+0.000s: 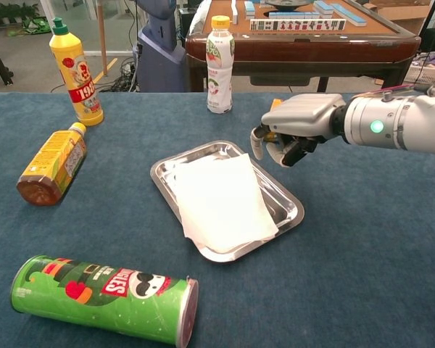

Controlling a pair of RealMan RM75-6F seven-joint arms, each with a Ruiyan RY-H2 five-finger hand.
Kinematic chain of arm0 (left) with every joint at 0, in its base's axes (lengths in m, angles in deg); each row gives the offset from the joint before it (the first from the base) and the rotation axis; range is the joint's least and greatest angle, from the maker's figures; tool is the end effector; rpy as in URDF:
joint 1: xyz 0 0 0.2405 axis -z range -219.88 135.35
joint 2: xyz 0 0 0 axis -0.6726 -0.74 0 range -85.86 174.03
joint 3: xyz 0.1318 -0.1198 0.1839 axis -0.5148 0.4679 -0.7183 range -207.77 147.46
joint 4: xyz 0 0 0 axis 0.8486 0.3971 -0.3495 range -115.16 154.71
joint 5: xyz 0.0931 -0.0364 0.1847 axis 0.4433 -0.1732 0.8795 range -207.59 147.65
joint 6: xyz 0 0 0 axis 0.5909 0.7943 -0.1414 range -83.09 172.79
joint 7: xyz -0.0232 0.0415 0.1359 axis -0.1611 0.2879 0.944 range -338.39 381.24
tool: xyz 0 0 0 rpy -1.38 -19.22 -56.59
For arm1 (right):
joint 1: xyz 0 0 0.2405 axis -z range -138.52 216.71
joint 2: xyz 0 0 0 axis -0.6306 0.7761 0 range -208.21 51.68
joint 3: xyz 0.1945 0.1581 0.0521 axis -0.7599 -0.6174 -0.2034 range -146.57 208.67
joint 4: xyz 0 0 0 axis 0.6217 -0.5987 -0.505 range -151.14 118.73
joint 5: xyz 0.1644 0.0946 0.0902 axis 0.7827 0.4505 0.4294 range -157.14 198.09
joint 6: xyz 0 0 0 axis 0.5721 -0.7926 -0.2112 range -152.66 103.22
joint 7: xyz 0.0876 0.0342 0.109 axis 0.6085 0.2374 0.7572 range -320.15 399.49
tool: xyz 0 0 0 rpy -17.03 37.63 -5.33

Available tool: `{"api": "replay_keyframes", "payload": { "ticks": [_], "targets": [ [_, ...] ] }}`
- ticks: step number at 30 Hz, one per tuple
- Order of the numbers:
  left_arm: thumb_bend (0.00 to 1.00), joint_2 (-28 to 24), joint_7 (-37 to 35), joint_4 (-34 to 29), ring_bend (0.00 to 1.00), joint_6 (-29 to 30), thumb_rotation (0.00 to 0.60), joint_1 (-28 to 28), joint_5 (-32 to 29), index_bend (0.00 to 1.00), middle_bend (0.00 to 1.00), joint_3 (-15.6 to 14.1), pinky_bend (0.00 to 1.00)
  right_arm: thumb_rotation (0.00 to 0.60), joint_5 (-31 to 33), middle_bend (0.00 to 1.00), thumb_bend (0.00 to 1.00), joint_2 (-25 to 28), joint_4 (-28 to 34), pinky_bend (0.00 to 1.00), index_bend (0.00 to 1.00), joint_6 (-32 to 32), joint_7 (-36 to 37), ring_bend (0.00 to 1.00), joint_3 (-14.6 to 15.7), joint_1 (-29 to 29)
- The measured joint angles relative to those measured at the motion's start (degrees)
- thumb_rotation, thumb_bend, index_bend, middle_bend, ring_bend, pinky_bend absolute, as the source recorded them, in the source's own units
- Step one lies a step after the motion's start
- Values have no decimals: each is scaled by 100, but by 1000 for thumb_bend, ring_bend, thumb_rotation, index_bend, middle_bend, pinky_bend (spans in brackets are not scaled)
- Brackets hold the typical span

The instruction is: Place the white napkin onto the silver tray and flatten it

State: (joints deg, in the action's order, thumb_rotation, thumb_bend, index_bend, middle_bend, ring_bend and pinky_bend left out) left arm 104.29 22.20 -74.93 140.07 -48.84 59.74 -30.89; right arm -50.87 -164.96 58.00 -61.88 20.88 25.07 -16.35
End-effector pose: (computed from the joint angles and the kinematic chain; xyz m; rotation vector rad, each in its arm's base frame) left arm -0.3213 0.1048 0.1881 -1.2805 -0.8808 -0.8249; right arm -0.1262 -0.3837 -0.0323 2.2588 -0.5930 0.6550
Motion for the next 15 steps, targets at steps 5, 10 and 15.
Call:
{"api": "replay_keyframes", "payload": {
  "ticks": [5,10,15],
  "targets": [
    [274,21,-12,21,140,-35,600,17,-22,174,148,6,0,400,255,1000,838,-162,-191,1000,378,74,-170,1000,-15,-68],
    [274,18,-26,28,140,-27,600,10,-44,174,148,15,0,400,453,1000,837,-394,-492,1000,379,153,-255,1000,-47,-156],
    [274,15,-59,61,139,-25,600,-5,-70,174,148,14,0,400,565,1000,838,-610,-759,1000,379,220,-280,1000,-85,-252]
  ]
}}
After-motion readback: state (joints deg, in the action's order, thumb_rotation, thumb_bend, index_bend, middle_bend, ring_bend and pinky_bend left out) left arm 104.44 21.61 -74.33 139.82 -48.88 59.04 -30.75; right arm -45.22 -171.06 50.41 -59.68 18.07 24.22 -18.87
